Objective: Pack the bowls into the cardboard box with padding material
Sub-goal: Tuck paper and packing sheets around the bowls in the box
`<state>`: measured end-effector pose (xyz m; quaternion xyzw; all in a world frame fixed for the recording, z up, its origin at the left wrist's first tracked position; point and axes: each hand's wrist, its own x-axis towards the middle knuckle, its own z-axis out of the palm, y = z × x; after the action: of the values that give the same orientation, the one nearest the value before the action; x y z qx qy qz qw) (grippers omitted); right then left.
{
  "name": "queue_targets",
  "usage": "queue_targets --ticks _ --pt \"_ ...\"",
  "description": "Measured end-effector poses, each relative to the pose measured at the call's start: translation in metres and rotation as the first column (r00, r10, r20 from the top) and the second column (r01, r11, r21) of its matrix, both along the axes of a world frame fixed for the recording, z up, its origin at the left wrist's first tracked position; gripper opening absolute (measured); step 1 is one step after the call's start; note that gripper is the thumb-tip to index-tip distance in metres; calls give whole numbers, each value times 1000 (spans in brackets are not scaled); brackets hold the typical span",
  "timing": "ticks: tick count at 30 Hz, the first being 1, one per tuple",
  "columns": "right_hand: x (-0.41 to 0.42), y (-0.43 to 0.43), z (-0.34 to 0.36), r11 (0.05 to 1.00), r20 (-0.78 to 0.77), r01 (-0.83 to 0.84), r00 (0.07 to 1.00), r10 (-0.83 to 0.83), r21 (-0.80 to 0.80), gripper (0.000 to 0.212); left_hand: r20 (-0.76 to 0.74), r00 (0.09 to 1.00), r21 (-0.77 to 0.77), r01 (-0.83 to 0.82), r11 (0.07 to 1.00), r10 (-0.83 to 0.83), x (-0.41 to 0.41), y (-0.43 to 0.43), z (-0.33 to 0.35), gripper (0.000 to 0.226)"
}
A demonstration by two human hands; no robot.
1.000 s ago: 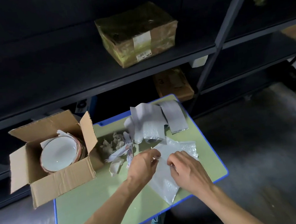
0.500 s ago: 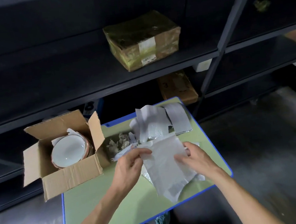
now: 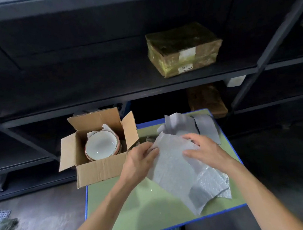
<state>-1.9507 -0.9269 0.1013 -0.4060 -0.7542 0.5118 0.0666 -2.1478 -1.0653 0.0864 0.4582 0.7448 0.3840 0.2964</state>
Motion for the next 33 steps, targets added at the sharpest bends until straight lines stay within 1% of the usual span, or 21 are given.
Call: queue_targets --ticks 1,2,5,8,10,11,13,14,16,17,18,20,21,23,26,29,31,33 --pt "-4 -2 4 997 -40 70 997 -70 -18 36 42 998 14 -54 998 53 -7 -3 -1 34" --pt "-9 -4 5 990 -85 119 988 -125 -72 37 96 989 22 -112 993 110 -15 -6 -2 37" --pt "-26 -16 14 944 -224 155 948 -225 -290 29 243 949 35 -217 976 203 -37 -17 -1 36" --pt "-48 -32 18 920 -261 118 938 -226 -373 30 279 931 49 -256 965 233 -51 -24 6 35" --pt "-64 -41 19 920 -259 85 946 -195 -382 33 316 920 49 -258 965 230 -58 -27 8 36" --pt "-72 -45 22 925 -256 85 948 -189 -370 30 309 921 38 -260 965 236 -62 -29 7 36" --pt "-86 -48 28 952 -239 110 954 -182 -287 19 282 917 10 -296 955 281 -75 -34 2 34" --pt "-93 -49 31 969 -204 136 962 -179 -208 18 291 902 1 -333 943 319 -84 -37 -1 27" --pt "-108 -48 38 985 -82 169 982 -171 -27 18 337 867 -9 -386 922 367 -101 -43 -3 17" --pt "-114 -47 42 984 -14 170 985 -169 55 18 296 873 -15 -401 916 387 -109 -46 -4 16" --pt "-122 -47 47 979 38 162 985 -168 126 19 191 896 -13 -405 914 400 -117 -49 -6 15" --pt "-139 -46 60 960 119 105 983 -139 258 21 -36 930 -22 -367 930 366 -130 -55 -14 11" --pt "-149 -48 67 942 167 54 979 -114 331 23 -100 940 -35 -332 942 328 -134 -57 -19 10" --pt "-170 -50 78 886 262 -61 962 -70 460 28 -174 955 -60 -254 965 240 -139 -59 -33 14" --pt "-208 -55 79 820 375 -206 927 -12 534 34 -245 957 -77 -176 981 153 -143 -62 -52 22" --pt "-242 -59 66 744 496 -321 868 -16 585 39 -286 951 -27 -133 991 120 -147 -62 -61 22" --pt "-256 -63 60 697 548 -376 836 -29 610 36 -295 949 -5 -121 993 114 -149 -62 -62 23" --pt "-264 -65 56 665 567 -402 823 -40 630 31 -312 944 13 -112 994 111 -150 -63 -63 23"
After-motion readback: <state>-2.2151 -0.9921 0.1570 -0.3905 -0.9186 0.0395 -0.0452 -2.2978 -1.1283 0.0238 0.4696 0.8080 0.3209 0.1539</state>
